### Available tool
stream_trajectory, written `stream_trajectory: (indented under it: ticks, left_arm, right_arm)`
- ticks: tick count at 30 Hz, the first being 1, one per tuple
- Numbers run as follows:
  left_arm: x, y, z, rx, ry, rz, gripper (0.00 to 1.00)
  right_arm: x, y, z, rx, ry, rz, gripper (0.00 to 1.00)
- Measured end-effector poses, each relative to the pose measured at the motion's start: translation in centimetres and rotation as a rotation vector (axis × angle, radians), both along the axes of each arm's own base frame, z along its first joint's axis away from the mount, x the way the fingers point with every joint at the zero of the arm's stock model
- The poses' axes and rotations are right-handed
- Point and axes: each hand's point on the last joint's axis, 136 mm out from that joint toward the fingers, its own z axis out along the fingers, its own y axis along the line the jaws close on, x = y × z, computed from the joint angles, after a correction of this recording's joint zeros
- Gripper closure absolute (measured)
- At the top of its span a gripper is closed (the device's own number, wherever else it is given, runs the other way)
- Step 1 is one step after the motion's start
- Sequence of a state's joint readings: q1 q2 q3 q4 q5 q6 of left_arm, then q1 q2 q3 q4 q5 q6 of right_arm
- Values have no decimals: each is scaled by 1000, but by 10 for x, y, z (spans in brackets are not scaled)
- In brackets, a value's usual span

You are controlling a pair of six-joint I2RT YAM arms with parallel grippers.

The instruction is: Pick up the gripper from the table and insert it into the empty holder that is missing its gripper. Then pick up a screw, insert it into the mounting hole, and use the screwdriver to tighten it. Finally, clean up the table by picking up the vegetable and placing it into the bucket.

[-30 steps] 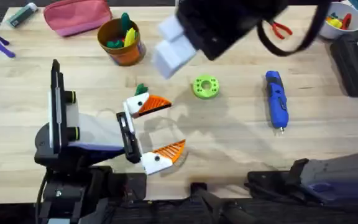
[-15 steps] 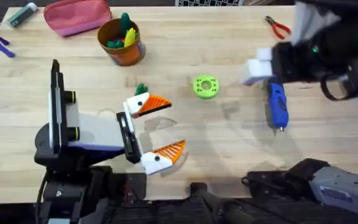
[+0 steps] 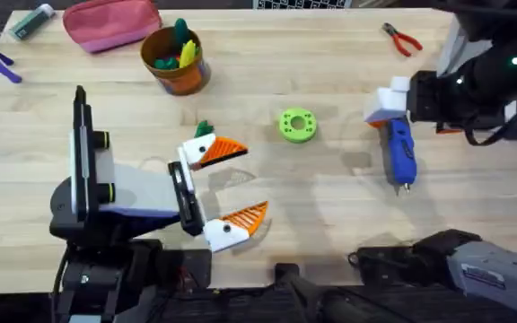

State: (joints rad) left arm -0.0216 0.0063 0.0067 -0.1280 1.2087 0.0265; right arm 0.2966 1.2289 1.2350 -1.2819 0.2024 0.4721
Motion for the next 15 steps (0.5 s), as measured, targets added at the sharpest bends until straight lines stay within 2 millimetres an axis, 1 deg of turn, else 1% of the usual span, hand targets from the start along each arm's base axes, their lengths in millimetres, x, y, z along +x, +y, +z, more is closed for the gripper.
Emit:
stream_trajectory:
  ticks: [15]
  left_arm:
    - [0,0,0,0,0,0,16]
  right_arm:
    - [1,0,-2,-2,8,0,8]
